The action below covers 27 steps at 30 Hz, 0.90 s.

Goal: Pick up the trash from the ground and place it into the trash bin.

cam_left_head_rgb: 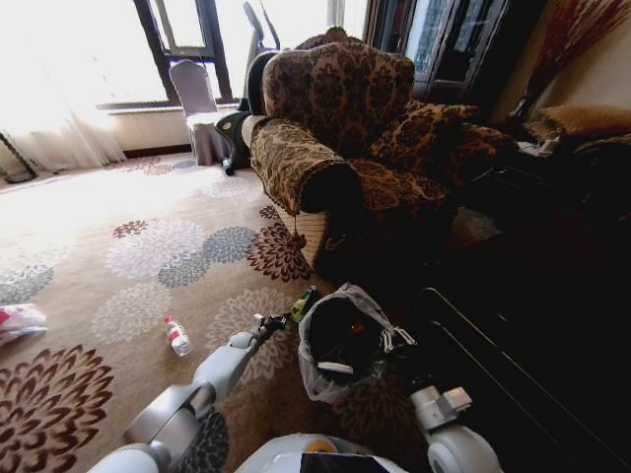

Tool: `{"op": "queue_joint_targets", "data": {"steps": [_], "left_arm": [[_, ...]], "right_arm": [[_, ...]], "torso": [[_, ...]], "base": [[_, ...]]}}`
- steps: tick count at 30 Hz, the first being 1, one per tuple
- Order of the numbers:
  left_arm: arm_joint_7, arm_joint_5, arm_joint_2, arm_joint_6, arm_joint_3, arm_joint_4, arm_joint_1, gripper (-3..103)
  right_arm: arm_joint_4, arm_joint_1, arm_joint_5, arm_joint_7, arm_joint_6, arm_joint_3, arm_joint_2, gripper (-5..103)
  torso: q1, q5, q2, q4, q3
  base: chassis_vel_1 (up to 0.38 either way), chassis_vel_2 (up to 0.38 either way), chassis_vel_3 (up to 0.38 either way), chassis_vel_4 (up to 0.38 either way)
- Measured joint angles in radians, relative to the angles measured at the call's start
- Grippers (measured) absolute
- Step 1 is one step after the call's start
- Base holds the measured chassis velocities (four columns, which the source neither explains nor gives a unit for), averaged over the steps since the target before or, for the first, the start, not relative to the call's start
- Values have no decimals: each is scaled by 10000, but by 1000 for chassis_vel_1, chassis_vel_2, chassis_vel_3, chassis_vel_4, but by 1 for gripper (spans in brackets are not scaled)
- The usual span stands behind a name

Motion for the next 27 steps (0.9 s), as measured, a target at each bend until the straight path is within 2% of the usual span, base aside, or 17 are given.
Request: {"op": "queue_joint_targets", "data": {"steps": [2, 3, 5, 7, 11, 12, 14, 16, 18, 19, 21, 22, 23, 24, 25, 26, 27], "left_arm": [[-151, -593, 241, 201, -79, -893, 275, 0], [-151, -593, 241, 201, -79, -893, 275, 0], [-435, -1517, 584, 560, -140, -2144, 747, 0], [-484, -1652, 634, 615, -169, -2339, 834, 0], [-1259, -2836, 1151, 1078, -864, -4628, 1990, 0], [-1259, -2836, 1151, 1078, -864, -4628, 1990, 0], [-1995, -3684, 1496, 1336, -1535, -6254, 2943, 0], [-2174, -3910, 1579, 1379, -1716, -6649, 3192, 0], [-2730, -4900, 1919, 1380, -2408, -8185, 4232, 0], [-2901, -5193, 2003, 1352, -2610, -8572, 4504, 0], [-3037, -5441, 2065, 1334, -2717, -8831, 4644, 0], [-3335, -6094, 2169, 1311, -2869, -9354, 4782, 0], [-3438, -6326, 2179, 1311, -2978, -9547, 4857, 0], [-3438, -6326, 2179, 1311, -2978, -9547, 4857, 0], [-3669, -6818, 2179, 1316, -3376, -10066, 5164, 0], [-4054, -7542, 2115, 1409, -4042, -10978, 5796, 0], [-4054, -7542, 2115, 1409, -4042, -10978, 5796, 0]], "right_arm": [[-64, 52, -1, 0, -3, -34, 1, 0], [-64, 52, -1, 0, -3, -34, 1, 0], [-150, 139, 5, -1, -10, -66, -13, 0], [-173, 163, 8, -1, -12, -72, -18, 0], [-468, 886, 235, -4, -188, -238, -155, 0], [-468, 886, 235, -4, -188, -238, -155, 0], [-686, 1419, 498, 2, -304, -263, -299, 0], [-760, 1547, 581, 2, -329, -274, -347, 0], [-1092, 1927, 821, 1, -364, -302, -512, 0], [-1199, 1982, 846, 0, -359, -273, -525, 0], [-1258, 1976, 847, 0, -341, -220, -513, 0], [-1405, 1835, 807, -1, -232, 22, -368, 0], [-1456, 1833, 808, 1, -207, 71, -328, 0], [-1456, 1833, 808, 1, -207, 71, -328, 0], [-1610, 1958, 866, 5, -191, 55, -302, 0], [-1965, 2370, 1010, 10, -189, -137, -309, 0], [-1965, 2370, 1010, 10, -189, -137, -309, 0]], "torso": [[0, 0, 0, -2, 0], [0, 0, 0, -2, 0], [0, 0, 0, 0, 0], [0, -1, 0, 0, -1], [0, -1, 0, -2, 0], [0, -1, 0, -2, 0], [0, -1, 0, 4, -1], [0, -1, 0, 2, -1], [0, 2, 0, 6, -1], [0, 1, 0, 9, 0], [0, 2, 0, 11, 0], [0, 2, 0, 3, -1], [0, -1, 0, -17, -1], [0, -1, 0, -17, -1], [0, -10, 0, -24, -1], [0, 0, 0, -7, -1], [0, 0, 0, -7, -1]], "base": [[0, 0, 0, 0], [0, 0, 0, 0], [0, 0, 0, 0], [0, 0, 0, 0], [0, 0, 0, 0], [0, 0, 0, 0], [0, 0, 0, 0], [0, 0, 0, 0], [0, 0, 0, 0], [0, 0, 0, 0], [0, 0, 0, 0], [0, 0, 0, 0], [0, 0, 0, 0], [0, 0, 0, 0], [0, 0, 0, 0], [0, 0, 0, 0], [0, 0, 0, 0]]}}
